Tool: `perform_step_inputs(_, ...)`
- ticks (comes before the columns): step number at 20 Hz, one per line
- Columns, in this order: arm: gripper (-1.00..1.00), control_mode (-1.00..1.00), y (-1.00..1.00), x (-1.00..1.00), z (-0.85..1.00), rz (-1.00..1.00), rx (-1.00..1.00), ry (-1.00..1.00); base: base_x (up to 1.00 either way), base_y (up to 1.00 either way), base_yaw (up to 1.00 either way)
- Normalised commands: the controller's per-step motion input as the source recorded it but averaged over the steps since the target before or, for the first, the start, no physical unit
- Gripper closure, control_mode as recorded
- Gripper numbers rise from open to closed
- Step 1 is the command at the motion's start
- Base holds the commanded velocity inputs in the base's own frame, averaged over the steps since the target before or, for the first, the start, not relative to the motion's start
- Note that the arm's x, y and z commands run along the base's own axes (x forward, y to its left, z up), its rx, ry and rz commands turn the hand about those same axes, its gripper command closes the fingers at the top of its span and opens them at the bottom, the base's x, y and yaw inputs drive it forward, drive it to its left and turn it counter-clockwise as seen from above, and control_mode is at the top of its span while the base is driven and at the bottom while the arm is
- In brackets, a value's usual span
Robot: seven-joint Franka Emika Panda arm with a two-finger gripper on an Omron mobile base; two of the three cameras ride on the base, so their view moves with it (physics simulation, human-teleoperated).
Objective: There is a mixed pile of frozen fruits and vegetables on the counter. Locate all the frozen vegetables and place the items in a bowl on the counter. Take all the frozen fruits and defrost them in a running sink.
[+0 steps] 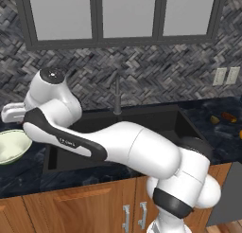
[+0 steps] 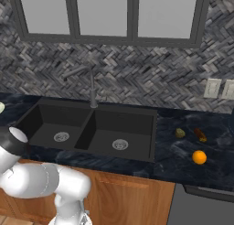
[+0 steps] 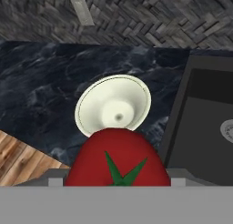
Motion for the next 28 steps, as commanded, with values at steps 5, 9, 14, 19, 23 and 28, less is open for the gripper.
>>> perform_step_inputs(5, 1.0, -1.0, 0.08, 0.05, -0.13, 0.0, 0.0, 0.02, 0.0, 0.0, 0.0)
perform_step_inputs(9, 1.0, -1.0, 0.04, 0.08, -0.11, 0.0, 0.0, 0.08, 0.0, 0.0, 0.0)
perform_step_inputs(14, 1.0, -1.0, 0.09, 0.11, -0.11, 0.0, -0.02, 0.09, 0.0, 0.0, 0.0)
perform_step_inputs(19, 1.0, -1.0, 0.2, 0.07, -0.1, 0.0, -0.04, 0.02, 0.0, 0.0, 0.0)
perform_step_inputs(23, 1.0, -1.0, 0.2, 0.08, -0.04, 0.0, -0.03, 0.0, 0.0, 0.0, 0.0)
perform_step_inputs(28, 1.0, -1.0, 0.11, 0.14, -0.1, 0.0, -0.01, 0.0, 0.0, 0.0, 0.0)
